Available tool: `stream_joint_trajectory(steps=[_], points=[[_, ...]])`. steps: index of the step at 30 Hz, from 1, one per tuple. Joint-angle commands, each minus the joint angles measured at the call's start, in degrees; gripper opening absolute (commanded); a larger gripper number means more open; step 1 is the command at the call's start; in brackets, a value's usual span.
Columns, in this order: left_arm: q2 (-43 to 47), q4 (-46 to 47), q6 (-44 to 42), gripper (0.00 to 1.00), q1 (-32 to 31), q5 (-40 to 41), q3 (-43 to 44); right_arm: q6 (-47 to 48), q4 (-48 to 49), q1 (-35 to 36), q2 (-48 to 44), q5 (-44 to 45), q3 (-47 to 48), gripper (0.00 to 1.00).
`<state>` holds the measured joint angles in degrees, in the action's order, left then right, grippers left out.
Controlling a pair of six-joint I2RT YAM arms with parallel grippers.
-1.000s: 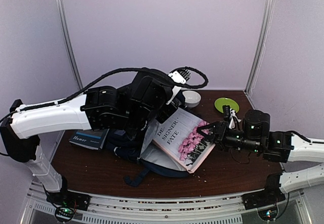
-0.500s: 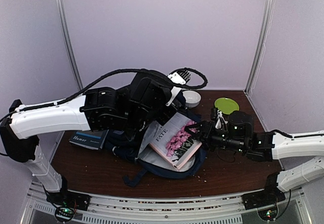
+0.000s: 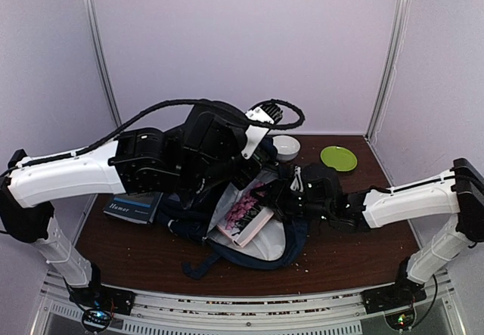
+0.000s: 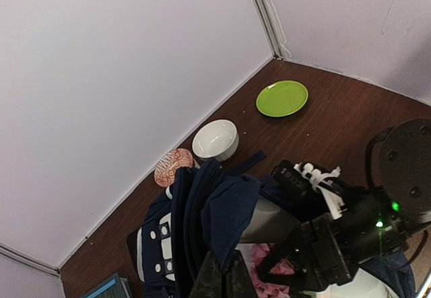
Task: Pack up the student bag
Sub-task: Adjust the book in the student bag.
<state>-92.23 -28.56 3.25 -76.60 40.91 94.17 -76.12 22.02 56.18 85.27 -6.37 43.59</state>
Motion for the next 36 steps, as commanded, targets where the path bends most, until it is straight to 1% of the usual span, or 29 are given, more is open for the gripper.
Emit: stream_joint_trajectory(steps=[1,8,10,13,15,17,19,21,22,24,26,28,32,36], points=[[5.41,9.13,2.67,0.00,-1.65,-3.71,1.74,-1.42,11.95,-0.87,5.89,-2.11,4.98,0.20],[7.06,9.83,6.57,0.00,-2.54,-7.71,0.45,-6.41,25.00,-2.24,17.21,-5.48,10.54,0.20],[7.26,9.84,6.81,0.00,-2.59,-8.36,-0.12,-7.32,26.66,-2.28,20.08,-6.82,13.89,0.20],[7.65,9.99,6.60,0.00,-2.59,-8.18,-1.11,-7.12,24.97,-2.29,24.31,-9.22,18.56,0.20],[8.33,10.53,6.04,0.00,-2.55,-7.22,-2.26,-4.92,17.62,-2.07,26.64,-12.97,23.54,0.20],[9.51,12.80,4.47,0.00,-2.59,-8.26,-4.34,-2.43,9.36,-1.48,28.62,-15.29,28.23,0.22],[10.62,16.01,2.61,0.00,-2.59,-9.65,-7.31,-1.88,4.96,-1.13,30.94,-17.24,31.57,0.25],[11.13,17.41,2.11,0.00,-2.57,-10.34,-8.23,-2.67,4.10,-1.06,32.73,-19.17,33.04,0.30],[11.28,18.02,2.06,0.00,-2.51,-10.82,-8.58,-2.29,3.49,-1.02,33.14,-19.83,33.80,0.34],[11.37,18.81,2.04,0.00,-2.51,-10.71,-9.26,-0.52,1.05,-1.07,33.54,-21.55,35.18,0.46],[11.30,18.47,1.95,0.00,-2.42,-8.45,-9.45,0.71,0.15,-1.04,32.08,-22.22,34.59,0.62],[10.76,17.02,2.11,0.00,-1.87,-5.32,-9.32,2.37,-1.19,-1.07,28.94,-21.25,32.46,0.70],[10.62,14.85,5.19,0.00,0.02,-0.20,-10.07,5.80,-5.73,-1.16,22.36,-19.63,28.46,0.75],[10.55,14.95,5.03,0.00,0.93,5.35,-11.10,8.83,-9.99,-1.31,15.74,-17.41,23.88,0.78]])
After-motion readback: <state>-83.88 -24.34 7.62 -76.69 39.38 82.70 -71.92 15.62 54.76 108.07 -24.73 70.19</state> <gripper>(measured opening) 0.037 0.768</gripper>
